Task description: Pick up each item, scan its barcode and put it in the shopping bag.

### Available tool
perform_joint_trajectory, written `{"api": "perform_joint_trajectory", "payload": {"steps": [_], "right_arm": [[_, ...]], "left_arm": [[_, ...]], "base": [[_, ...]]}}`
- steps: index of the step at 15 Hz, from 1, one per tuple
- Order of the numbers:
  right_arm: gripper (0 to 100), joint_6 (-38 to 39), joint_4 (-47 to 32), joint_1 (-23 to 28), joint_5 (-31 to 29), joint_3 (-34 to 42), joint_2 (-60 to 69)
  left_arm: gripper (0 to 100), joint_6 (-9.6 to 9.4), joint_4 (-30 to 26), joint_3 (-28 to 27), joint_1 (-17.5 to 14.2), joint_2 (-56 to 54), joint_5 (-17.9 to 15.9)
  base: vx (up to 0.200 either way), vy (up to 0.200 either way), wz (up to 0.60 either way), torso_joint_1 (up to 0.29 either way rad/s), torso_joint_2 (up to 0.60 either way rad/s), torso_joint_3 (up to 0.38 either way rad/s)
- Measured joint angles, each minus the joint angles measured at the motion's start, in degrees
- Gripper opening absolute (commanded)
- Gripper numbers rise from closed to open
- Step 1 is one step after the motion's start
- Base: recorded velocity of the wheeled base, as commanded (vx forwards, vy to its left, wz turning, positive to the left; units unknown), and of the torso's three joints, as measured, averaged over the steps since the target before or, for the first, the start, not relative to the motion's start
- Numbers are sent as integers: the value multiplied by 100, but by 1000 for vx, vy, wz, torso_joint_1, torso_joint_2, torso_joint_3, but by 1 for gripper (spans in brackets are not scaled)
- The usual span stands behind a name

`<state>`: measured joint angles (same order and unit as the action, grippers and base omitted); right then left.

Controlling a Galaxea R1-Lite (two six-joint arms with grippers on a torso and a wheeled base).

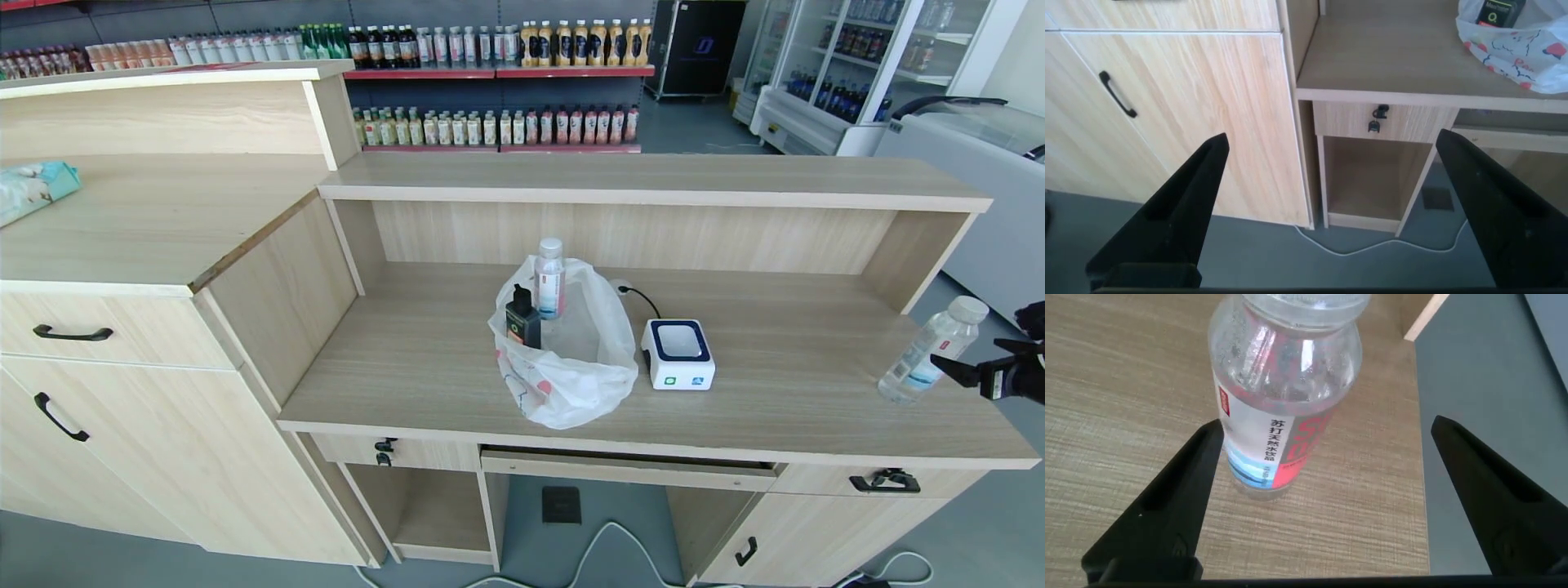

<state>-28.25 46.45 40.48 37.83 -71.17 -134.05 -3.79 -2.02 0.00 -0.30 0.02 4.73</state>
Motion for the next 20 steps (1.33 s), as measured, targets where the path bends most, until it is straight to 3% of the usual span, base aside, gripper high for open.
{"api": "perform_joint_trajectory", "payload": {"steps": [20], "right_arm": [[100,304,517,-560,0,-155,-410]], "left_arm": [[100,0,2,0,-2,0,0]], "base": [[0,0,0,0,0,0]]}}
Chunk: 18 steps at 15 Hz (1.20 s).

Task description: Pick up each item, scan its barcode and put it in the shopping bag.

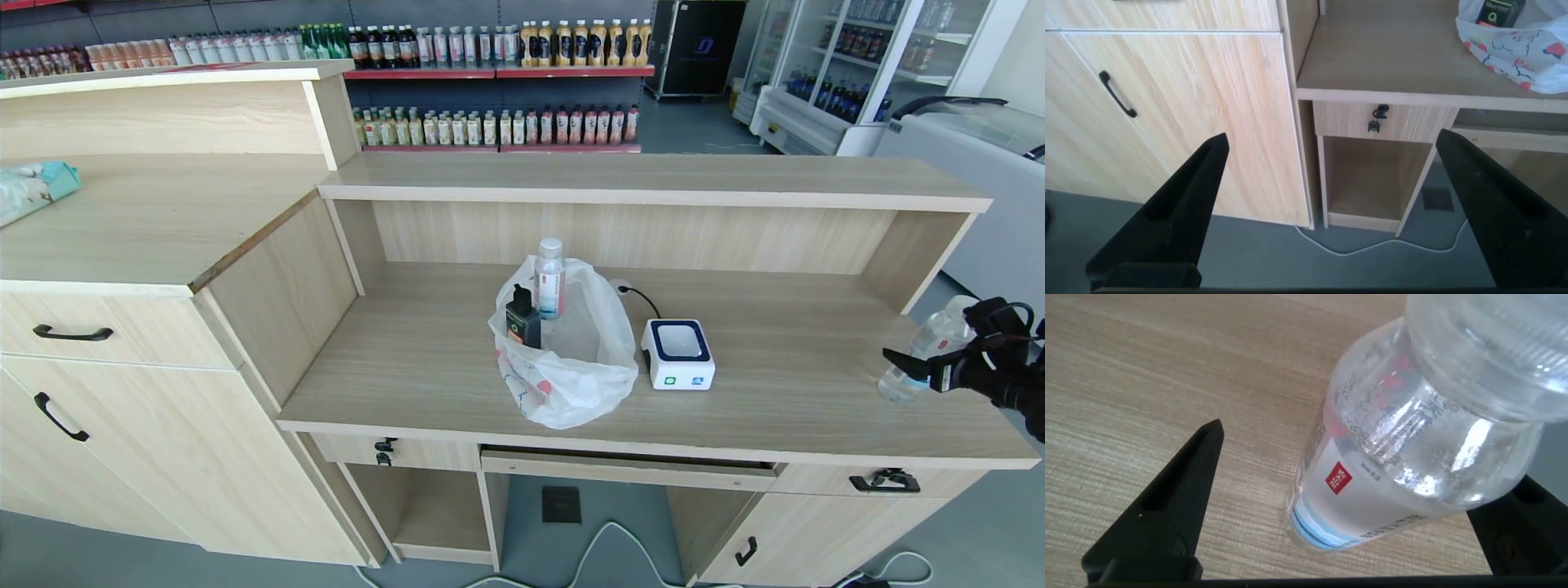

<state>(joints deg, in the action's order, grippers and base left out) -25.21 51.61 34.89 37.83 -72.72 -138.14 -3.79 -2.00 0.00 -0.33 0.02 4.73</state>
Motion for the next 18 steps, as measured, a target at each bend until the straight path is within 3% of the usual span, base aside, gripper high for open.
{"api": "perform_joint_trajectory", "payload": {"steps": [4,5,18], "right_arm": [[100,1,6,-2,0,-24,-44],[0,1,4,0,2,-35,-50],[0,272,-41,110,-4,-121,-55]], "left_arm": [[100,0,-2,0,4,0,0],[100,0,-2,0,2,0,0],[100,0,-2,0,-2,0,0]], "base": [[0,0,0,0,0,0],[0,0,0,0,0,0],[0,0,0,0,0,0]]}}
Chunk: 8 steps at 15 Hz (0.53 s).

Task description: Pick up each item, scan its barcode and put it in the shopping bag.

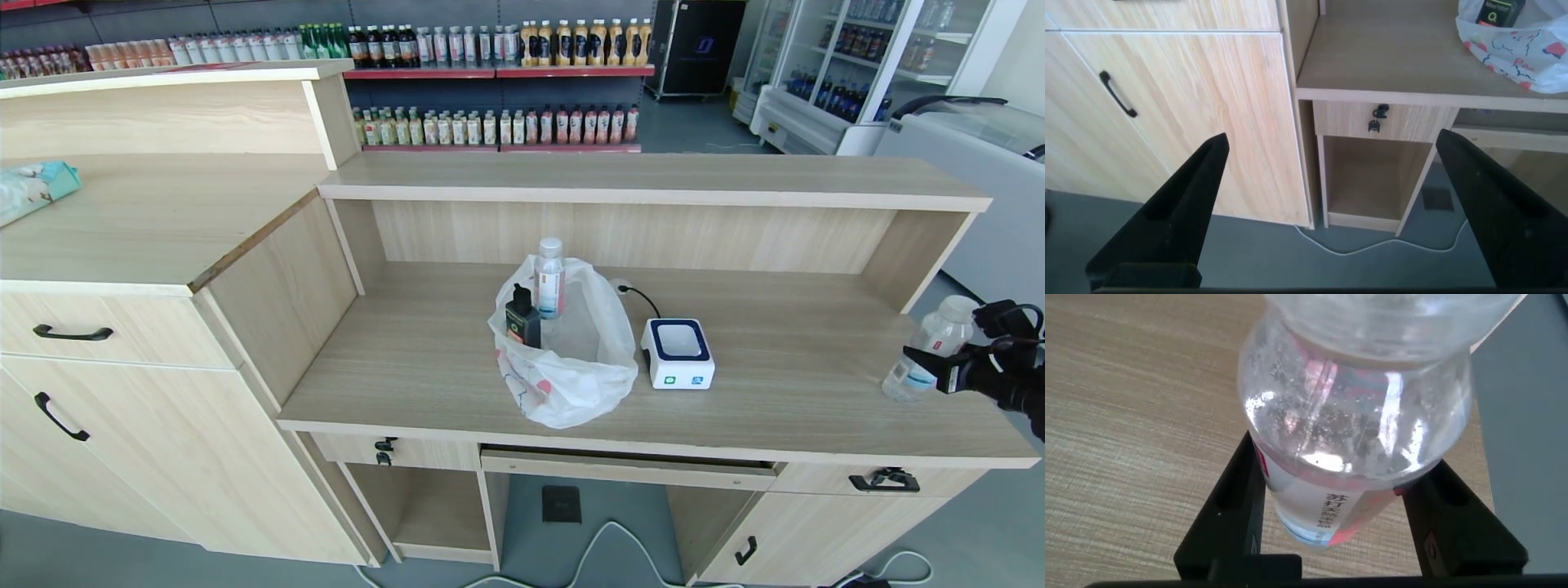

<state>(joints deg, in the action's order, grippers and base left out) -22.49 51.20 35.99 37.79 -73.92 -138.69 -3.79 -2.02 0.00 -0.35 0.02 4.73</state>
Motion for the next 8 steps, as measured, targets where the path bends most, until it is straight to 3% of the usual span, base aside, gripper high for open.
{"api": "perform_joint_trajectory", "payload": {"steps": [3,8], "right_arm": [[0,503,-361,-84,-2,24,396],[0,1535,-2564,-816,258,289,2656]], "left_arm": [[100,0,0,0,5,0,0],[100,0,0,0,5,0,-2]], "base": [[0,0,0,0,0,0],[0,0,0,0,0,0]]}}
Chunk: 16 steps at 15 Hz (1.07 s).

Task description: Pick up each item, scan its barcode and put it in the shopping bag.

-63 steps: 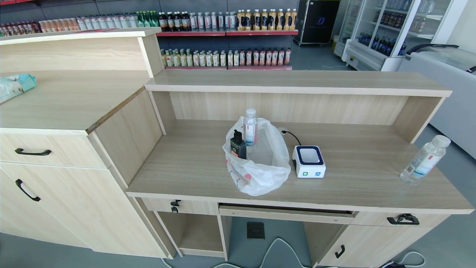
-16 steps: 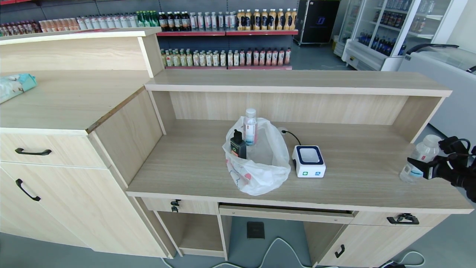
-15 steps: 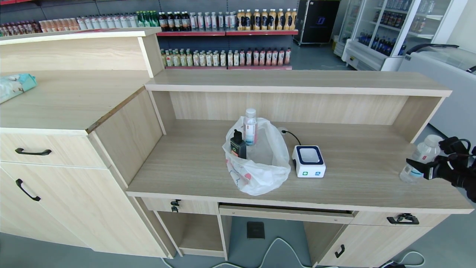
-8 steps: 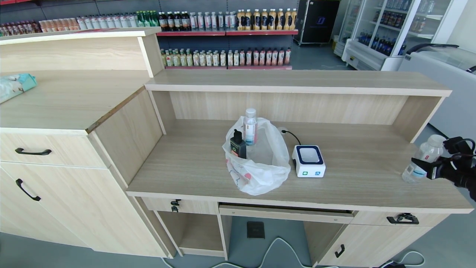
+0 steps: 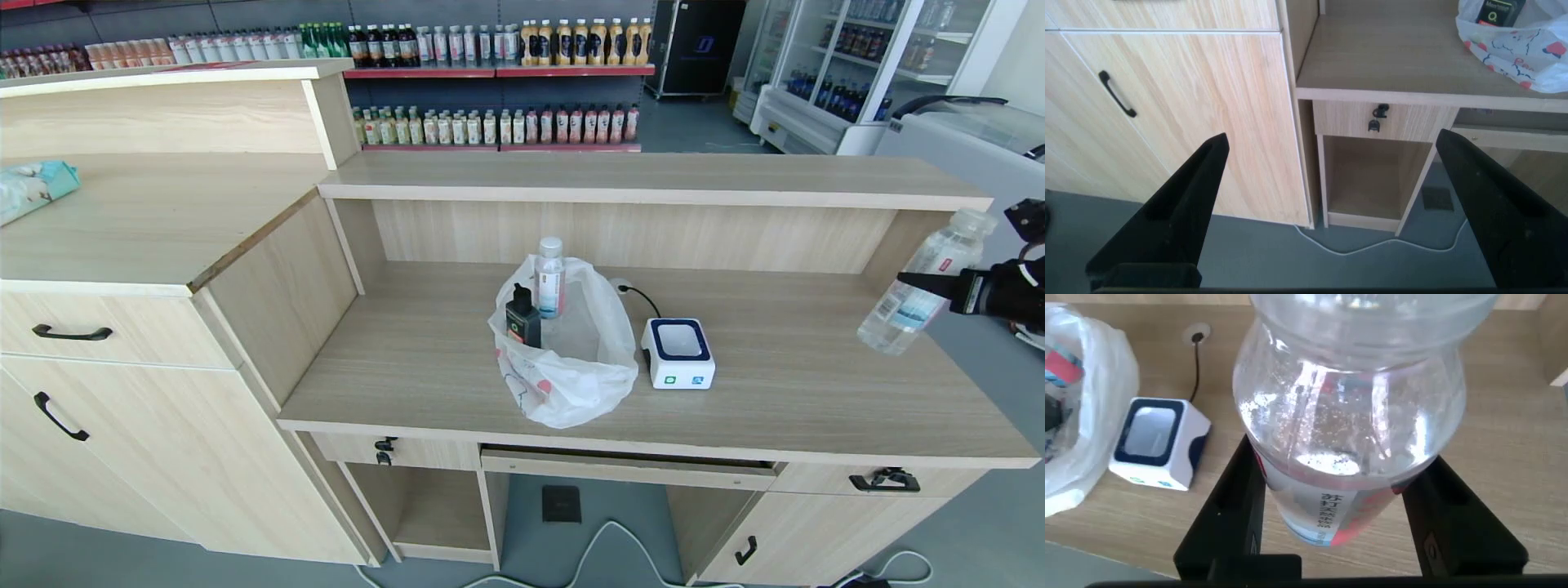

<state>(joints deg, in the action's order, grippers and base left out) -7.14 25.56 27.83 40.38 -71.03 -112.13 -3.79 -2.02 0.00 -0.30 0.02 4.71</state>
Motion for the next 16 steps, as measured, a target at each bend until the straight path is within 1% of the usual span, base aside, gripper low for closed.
{"api": "perform_joint_trajectory", "payload": {"steps": [2,4,5,7,9,12,16], "right_arm": [[0,187,-395,-725,438,343,944],[0,252,-553,-1486,856,867,1660],[0,239,-608,-1766,1135,1147,1927],[0,226,-683,-2100,1253,1538,2365],[0,250,-1044,-2343,1282,1770,2826],[0,279,-1857,-2756,1341,1888,3663],[0,263,-2070,-3521,1365,1975,4480]], "left_arm": [[100,0,2,0,0,0,2],[100,2,2,0,-2,0,0],[100,0,2,0,0,0,2],[100,0,2,0,0,0,2],[100,0,2,0,0,0,2],[100,0,2,0,-5,0,2],[100,0,0,0,0,0,0]], "base": [[0,0,0,0,0,0],[0,0,0,0,0,0],[0,0,0,0,0,0],[0,0,0,0,0,0],[0,0,0,0,0,0],[0,0,0,0,0,0],[0,0,0,0,0,0]]}}
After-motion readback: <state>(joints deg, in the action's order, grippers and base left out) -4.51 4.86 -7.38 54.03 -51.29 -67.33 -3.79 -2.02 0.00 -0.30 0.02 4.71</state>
